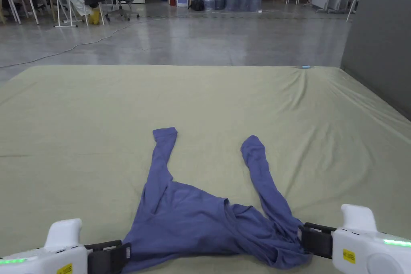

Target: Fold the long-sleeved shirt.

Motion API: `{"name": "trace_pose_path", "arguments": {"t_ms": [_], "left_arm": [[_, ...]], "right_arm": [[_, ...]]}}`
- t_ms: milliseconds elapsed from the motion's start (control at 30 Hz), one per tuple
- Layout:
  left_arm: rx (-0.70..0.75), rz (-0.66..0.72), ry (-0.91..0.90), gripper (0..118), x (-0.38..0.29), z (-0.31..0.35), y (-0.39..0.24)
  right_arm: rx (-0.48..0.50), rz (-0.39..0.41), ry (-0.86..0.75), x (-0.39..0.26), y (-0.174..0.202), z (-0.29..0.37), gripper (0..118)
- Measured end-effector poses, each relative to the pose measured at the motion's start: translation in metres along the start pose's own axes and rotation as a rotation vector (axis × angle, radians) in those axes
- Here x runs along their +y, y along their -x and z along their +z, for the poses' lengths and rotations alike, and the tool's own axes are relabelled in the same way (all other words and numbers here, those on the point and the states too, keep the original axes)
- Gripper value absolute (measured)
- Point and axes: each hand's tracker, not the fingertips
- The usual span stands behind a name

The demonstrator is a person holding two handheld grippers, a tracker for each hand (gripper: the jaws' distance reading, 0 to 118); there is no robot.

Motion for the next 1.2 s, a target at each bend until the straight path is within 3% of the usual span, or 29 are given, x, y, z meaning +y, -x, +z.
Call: {"name": "trace_pose_path", "arguments": {"t_ms": [33,67,100,133,400,433,467,500,533,667,700,733,800,933,1067,1100,1133,1167,1200], "left_arm": [[0.008,0.001,0.012,113,-0.005,0.013,-0.007],[0.011,-0.003,0.003,101,-0.008,0.023,-0.009],[-0.008,-0.013,-0.029,63,-0.011,0.030,-0.010],[-0.018,-0.017,-0.051,0,-0.014,0.033,-0.011],[-0.015,-0.046,-0.056,0,0.009,0.012,-0.012],[-0.005,-0.053,-0.053,26,0.011,0.005,-0.013],[0.006,-0.055,-0.047,72,0.013,-0.004,-0.011],[0.028,-0.055,-0.006,109,0.014,-0.018,-0.010],[0.048,-0.057,0.050,117,0.013,-0.031,-0.008],[0.099,-0.089,0.099,102,0.009,-0.072,-0.009],[0.110,-0.099,0.121,90,0.007,-0.083,-0.010],[0.106,-0.109,0.125,63,0.005,-0.093,-0.011],[0.110,-0.127,0.153,23,0.003,-0.107,-0.013],[0.050,-0.088,0.140,4,0.001,-0.107,-0.021],[0.033,-0.106,0.145,3,0.002,-0.101,-0.023],[0.030,-0.098,0.144,3,0.004,-0.101,-0.020],[0.020,-0.071,0.142,3,0.005,-0.100,-0.018],[0.011,-0.054,0.139,3,0.005,-0.099,-0.017],[0.006,-0.042,0.139,3,0.006,-0.098,-0.016]], "right_arm": [[0.005,-0.017,0.004,-0.003,-0.001,0.013,103],[0.037,-0.032,-0.013,-0.008,-0.002,0.023,84],[0.045,-0.023,-0.011,-0.011,-0.003,0.030,45],[0.044,-0.020,0.002,-0.016,0.001,0.031,0],[0.061,0.024,0.044,-0.020,0.009,0.026,0],[0.063,0.019,0.044,-0.019,0.010,0.024,0],[0.071,0.010,0.045,-0.018,0.010,0.023,0],[0.078,0.004,0.048,-0.016,0.010,0.021,0],[0.081,0.003,0.049,-0.020,0.012,0.020,0],[0.080,0.020,0.067,-0.016,0.019,0.009,0],[0.086,0.032,0.070,-0.011,0.023,0.005,0],[0.096,0.050,0.071,-0.005,0.029,0.000,0],[0.123,0.089,0.068,0.010,0.042,-0.011,0],[0.194,0.175,0.057,0.055,0.083,-0.051,0],[0.251,0.255,0.089,0.104,0.128,-0.114,0],[0.278,0.268,0.116,0.114,0.138,-0.134,9],[0.273,0.286,0.150,0.122,0.150,-0.157,52],[0.270,0.311,0.198,0.125,0.159,-0.176,88],[0.257,0.337,0.247,0.127,0.167,-0.198,110]]}}
